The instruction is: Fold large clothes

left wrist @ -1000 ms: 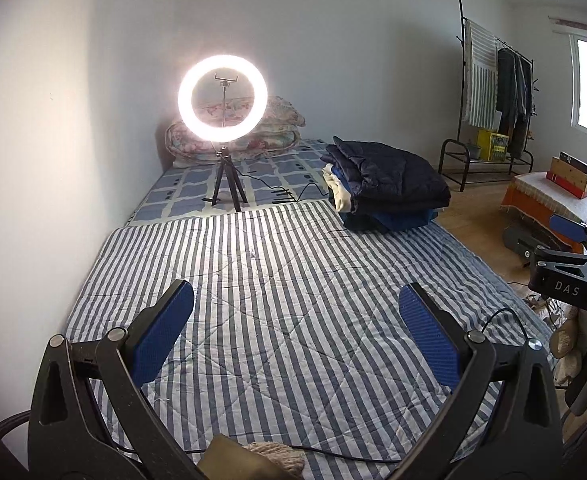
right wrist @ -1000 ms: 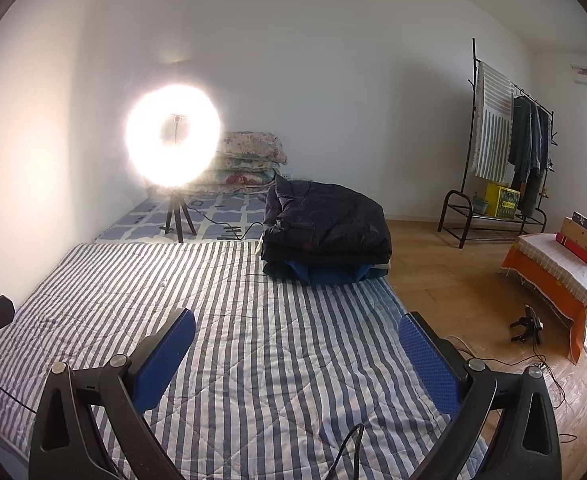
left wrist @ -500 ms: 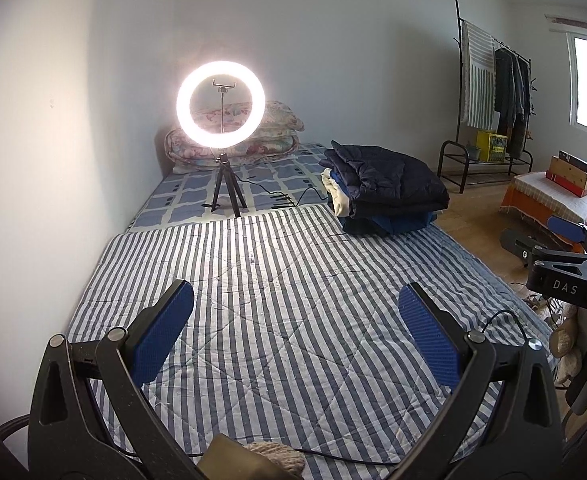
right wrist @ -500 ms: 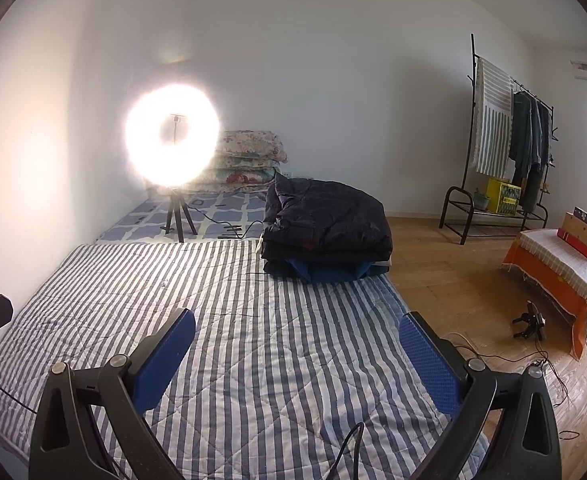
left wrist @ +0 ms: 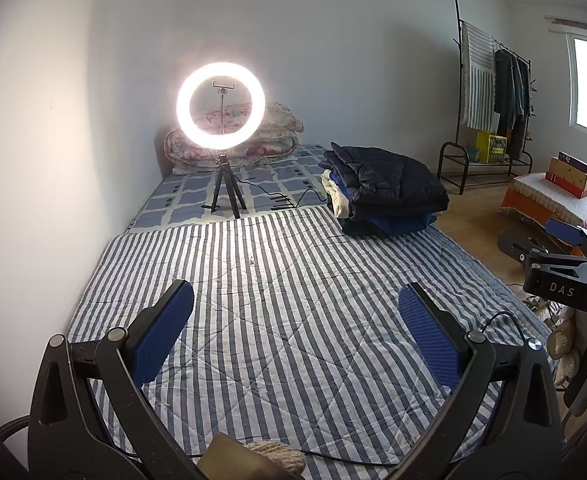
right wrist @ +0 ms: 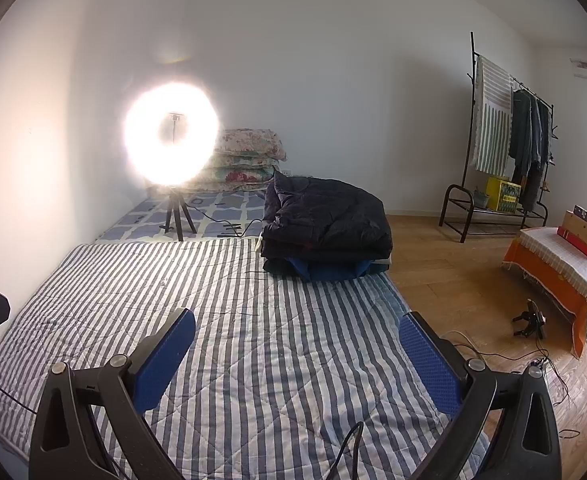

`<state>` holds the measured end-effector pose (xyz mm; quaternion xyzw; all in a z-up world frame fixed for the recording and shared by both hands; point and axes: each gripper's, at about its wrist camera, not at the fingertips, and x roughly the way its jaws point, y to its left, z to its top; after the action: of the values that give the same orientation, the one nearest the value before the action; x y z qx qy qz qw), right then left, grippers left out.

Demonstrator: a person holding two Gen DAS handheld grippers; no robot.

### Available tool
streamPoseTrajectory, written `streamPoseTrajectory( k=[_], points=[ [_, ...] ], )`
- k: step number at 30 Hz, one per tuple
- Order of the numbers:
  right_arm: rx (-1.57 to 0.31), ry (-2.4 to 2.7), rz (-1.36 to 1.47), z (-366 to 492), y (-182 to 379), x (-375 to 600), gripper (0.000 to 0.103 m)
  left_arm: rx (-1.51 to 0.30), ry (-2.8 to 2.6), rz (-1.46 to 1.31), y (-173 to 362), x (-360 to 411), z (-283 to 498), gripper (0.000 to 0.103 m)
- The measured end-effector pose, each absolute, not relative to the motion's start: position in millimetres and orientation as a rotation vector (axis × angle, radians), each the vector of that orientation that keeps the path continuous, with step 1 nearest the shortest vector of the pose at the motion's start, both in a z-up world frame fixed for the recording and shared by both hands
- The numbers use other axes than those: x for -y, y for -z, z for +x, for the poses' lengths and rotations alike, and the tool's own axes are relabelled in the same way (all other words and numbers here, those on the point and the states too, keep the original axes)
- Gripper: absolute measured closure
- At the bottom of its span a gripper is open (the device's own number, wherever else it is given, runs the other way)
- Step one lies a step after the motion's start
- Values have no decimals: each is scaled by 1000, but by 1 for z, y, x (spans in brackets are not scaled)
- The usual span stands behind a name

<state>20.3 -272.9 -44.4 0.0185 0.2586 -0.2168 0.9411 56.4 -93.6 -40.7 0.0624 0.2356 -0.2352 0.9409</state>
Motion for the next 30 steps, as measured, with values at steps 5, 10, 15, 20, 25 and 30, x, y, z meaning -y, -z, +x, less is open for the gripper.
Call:
streamPoseTrajectory(
  k=[5,10,15,20,25,30],
  points=[
    [-531,437,39,20,46,273,0,-476,481,131,41,95,56,0],
    [-531,437,45,20,47,273,0,-476,481,130,41,96,55,0],
    [-532,438,50,21,47,274,0,-471,481,132,42,96,53,0],
    [-531,437,49,20,47,274,0,-465,482,136,41,96,52,0],
    [-532,437,51,21,47,274,0,-463,484,139,40,96,52,0],
    [-531,437,51,20,46,274,0,-468,484,139,39,95,52,0]
  ],
)
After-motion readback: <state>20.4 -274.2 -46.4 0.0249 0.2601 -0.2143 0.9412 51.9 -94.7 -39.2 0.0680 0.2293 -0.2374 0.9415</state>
